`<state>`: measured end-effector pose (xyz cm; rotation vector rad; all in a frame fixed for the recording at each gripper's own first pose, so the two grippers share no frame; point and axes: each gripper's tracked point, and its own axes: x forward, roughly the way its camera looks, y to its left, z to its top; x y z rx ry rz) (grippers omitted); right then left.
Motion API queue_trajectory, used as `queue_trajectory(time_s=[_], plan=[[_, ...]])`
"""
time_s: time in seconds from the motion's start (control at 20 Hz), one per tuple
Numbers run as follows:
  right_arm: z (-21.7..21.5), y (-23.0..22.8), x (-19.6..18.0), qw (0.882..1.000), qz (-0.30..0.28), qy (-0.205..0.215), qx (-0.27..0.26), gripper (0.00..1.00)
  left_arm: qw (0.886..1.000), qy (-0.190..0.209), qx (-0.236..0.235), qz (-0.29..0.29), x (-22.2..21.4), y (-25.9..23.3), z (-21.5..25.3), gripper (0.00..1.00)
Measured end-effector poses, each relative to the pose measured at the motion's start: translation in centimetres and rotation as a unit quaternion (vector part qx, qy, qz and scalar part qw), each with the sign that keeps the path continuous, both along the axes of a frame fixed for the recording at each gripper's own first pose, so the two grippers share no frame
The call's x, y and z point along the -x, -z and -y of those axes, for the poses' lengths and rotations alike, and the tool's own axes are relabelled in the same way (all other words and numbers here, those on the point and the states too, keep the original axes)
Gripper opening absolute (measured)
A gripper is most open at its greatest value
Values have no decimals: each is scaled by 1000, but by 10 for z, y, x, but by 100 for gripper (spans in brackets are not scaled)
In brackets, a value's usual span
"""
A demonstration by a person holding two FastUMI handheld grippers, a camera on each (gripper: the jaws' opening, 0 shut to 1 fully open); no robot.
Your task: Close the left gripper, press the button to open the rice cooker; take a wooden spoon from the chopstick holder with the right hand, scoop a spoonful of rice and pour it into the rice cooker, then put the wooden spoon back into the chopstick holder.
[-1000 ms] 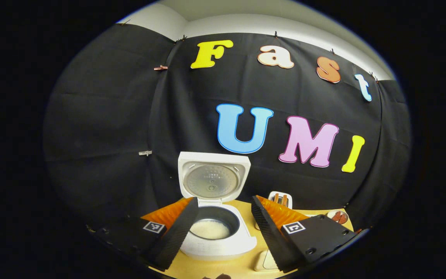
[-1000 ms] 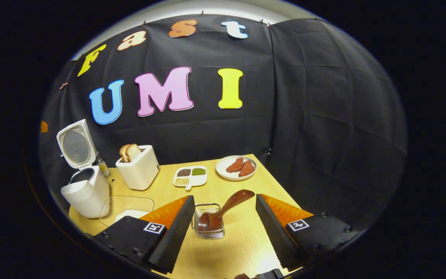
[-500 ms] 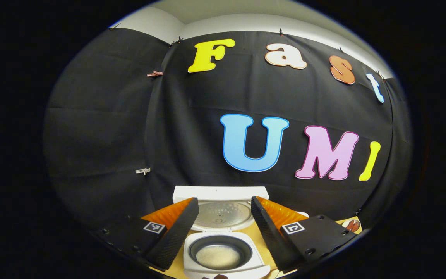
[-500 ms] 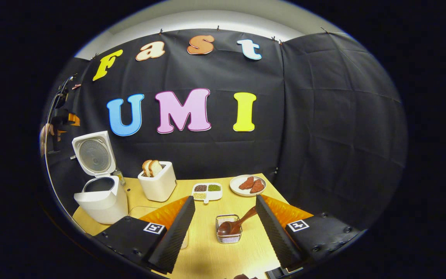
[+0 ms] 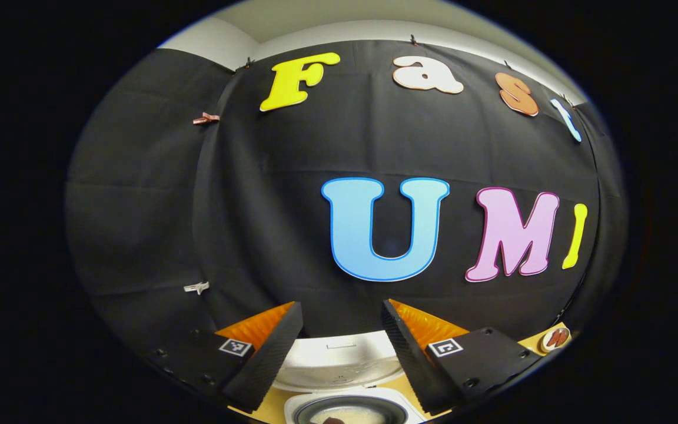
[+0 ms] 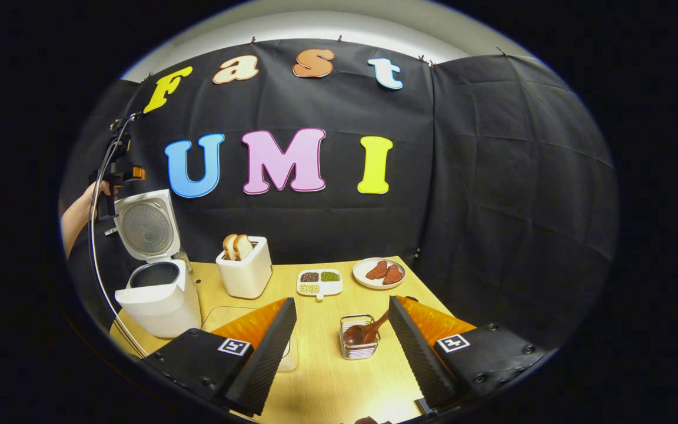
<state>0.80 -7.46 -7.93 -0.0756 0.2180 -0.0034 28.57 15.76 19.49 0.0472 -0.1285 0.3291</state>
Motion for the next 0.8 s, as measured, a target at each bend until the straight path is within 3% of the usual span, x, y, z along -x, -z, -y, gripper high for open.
queue_trajectory(time_s=[0.35,0.8], plan=[[-4,14,5,1000,-17,-5,6,98,998,-14,33,-42,-26,37,-11,96],[-11,29,-7,998,-33,-51,-16,98,996,-35,30,-81,13,65,16,97]])
